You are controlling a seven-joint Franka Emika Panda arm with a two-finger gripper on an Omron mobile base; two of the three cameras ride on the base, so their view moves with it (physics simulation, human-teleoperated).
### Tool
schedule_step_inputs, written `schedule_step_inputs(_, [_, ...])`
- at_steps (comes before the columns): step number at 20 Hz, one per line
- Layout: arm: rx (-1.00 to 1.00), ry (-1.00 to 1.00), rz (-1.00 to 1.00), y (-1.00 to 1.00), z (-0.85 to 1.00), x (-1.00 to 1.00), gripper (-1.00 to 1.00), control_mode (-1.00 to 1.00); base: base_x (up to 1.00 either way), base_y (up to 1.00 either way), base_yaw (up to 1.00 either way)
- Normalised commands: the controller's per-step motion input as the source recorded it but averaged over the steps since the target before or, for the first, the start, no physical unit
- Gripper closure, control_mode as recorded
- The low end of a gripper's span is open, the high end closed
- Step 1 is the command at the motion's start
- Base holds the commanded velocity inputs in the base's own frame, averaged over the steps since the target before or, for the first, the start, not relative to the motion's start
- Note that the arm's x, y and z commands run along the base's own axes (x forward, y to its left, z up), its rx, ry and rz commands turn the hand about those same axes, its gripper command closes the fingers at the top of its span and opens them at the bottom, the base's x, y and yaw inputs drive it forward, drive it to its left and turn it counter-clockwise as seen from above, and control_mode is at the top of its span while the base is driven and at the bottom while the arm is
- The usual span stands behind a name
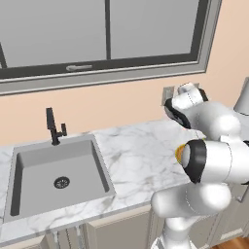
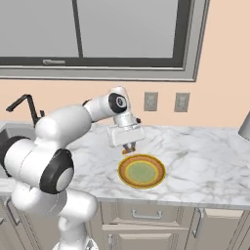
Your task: Pick up the knife from the drawer and place it on the cutting board. Then place the meat from the plate to the cutting board.
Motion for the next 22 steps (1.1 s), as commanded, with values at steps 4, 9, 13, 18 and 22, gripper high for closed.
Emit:
schedule_step_inputs(4, [0.48,-0.35,-0.22,-0.26,0.00,-0.68,1.00,-1.00,0.00,0.00,0.00])
schedule_step_inputs(9, [0.21,-0.31,-0.30,0.05,0.31,-0.16,1.00,-1.00,0.00,0.00,0.00])
schedule_step_inputs(13, [0.01,-0.14,-0.26,0.19,0.29,0.00,1.00,-1.00,0.00,0.00,0.00])
schedule_step_inputs(18, [0.00,0.00,-0.23,0.16,0.12,-0.15,1.00,-1.00,0.00,0.00,0.00])
schedule_step_inputs(22, [0.00,0.00,-0.10,0.17,0.06,-0.20,1.00,-1.00,0.00,0.00,0.00])
